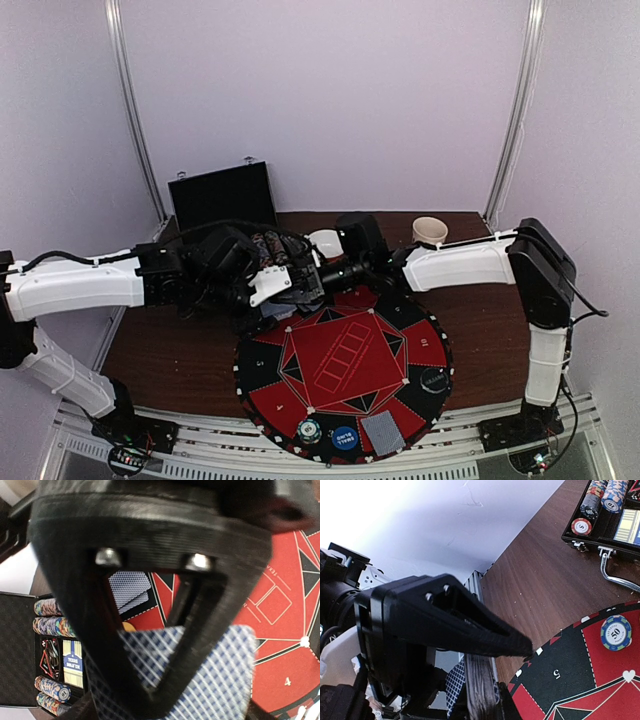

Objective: Distribute texas hold em gaming equipment
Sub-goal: Pass from the right arm to the left, then pass from the left arm to the right

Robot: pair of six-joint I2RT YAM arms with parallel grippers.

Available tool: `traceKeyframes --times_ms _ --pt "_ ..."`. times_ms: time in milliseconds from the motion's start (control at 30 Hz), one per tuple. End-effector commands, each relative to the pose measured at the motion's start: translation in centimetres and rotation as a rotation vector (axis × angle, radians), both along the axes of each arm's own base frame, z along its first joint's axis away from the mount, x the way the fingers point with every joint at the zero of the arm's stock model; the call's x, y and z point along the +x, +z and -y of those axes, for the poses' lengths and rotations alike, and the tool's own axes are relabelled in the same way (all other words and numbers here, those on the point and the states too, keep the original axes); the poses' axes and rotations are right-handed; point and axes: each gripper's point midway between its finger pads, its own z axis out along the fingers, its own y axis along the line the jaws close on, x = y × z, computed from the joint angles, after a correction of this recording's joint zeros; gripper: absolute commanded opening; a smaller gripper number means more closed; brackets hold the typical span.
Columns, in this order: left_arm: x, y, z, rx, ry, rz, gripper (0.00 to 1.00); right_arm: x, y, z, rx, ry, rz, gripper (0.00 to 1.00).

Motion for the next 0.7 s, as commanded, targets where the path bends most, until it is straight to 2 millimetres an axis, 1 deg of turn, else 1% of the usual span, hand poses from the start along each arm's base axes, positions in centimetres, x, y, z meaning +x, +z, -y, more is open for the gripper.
traceKeyframes --times_ms 0,133,167,267,300,367,433,533,667 --pt "0.7 -1.1 -0.2 0.035 0.005 0.019 0.81 -1.7 2.0 -0.2 0.055 0.066 -0.001 0.00" --pt "0.8 -2.0 -0.2 0.047 0.001 -0.018 0.82 -2.1 2.5 -0.1 0.067 0.078 0.012 0.00" --pt "0.8 -2.0 -0.2 0.045 0.001 -0.021 0.79 -2.0 2.4 0.0 0.061 0.078 0.015 0.00" --pt "0.8 -1.6 0.1 0.026 -0.002 -0.020 0.63 -2.0 2.1 0.1 0.042 0.073 0.030 0.00" --pt "0.9 -1.4 0.1 0.019 -0.001 -0.017 0.59 -2.0 2.0 0.2 0.036 0.072 0.034 0.00" --pt "0.8 -1.0 0.1 0.003 -0.004 -0.011 0.55 -1.9 1.8 0.3 0.023 0.064 0.045 0.01" --pt "0.7 -0.4 0.3 -0.020 -0.010 -0.009 0.52 -1.5 1.5 0.4 0.005 0.046 0.061 0.09" --pt "0.5 -0.1 0.2 -0.032 -0.012 -0.006 0.49 -1.1 1.0 0.6 -0.027 0.024 0.079 0.21" --pt "0.4 -0.1 0.0 -0.036 -0.006 -0.007 0.46 -0.5 0.8 1.0 -0.053 -0.007 0.103 0.33"
